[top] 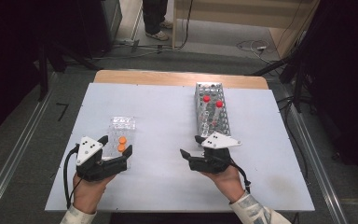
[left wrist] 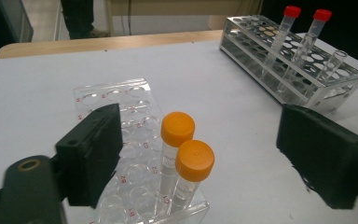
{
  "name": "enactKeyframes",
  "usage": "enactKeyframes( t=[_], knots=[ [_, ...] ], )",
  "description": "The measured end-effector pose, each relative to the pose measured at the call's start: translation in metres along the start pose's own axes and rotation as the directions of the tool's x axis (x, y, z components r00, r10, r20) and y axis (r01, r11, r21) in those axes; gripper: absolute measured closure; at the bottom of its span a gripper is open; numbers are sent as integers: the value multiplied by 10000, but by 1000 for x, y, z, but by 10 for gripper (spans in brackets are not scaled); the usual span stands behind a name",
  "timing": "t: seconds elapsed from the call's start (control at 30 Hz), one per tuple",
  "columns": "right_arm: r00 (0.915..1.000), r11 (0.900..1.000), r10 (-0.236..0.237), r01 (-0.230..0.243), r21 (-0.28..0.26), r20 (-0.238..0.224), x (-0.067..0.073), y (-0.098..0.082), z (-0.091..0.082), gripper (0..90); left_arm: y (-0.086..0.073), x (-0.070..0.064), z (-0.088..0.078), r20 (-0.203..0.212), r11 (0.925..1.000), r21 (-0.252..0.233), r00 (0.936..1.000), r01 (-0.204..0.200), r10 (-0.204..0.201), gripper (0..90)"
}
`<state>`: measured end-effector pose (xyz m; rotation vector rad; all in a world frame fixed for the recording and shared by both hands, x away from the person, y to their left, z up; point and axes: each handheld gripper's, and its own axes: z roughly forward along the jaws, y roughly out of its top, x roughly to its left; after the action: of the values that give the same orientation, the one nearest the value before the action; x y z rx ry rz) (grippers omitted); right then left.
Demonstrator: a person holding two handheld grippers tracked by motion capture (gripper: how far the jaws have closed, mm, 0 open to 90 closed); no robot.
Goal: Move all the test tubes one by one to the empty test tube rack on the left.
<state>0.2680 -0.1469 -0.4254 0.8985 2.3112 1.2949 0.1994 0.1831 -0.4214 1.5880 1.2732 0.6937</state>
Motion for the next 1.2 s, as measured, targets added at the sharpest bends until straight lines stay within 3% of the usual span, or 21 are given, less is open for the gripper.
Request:
enactKeyframes(
  t=[0.17, 0.33, 0.6, 0.87, 1.2],
  knots=[
    [9981, 9994, 343, -337, -124, 511, -18, -2, -9, 300, 0, 0, 0, -37, 10000, -20, 10000, 38, -38, 102],
    [9911, 9972, 704, -672, -318, 1132, -37, -4, -15, 316, 0, 0, 0, -55, 10000, -68, 10000, -44, 44, 103],
    [9764, 9948, 1011, -964, -334, 1910, -60, -12, -2, 381, 1, 0, 0, -64, 9999, -122, 10000, -24, 23, 103],
    [9765, 9949, 981, -916, -426, 1917, -63, -17, 13, 516, 1, 0, 0, -57, 9999, -141, 10000, 11, -12, 103],
    [9769, 9962, 839, -774, -406, 1964, -61, -23, 23, 590, 0, -1, -1, -31, 9999, -114, 10000, -28, 28, 103]
  ],
)
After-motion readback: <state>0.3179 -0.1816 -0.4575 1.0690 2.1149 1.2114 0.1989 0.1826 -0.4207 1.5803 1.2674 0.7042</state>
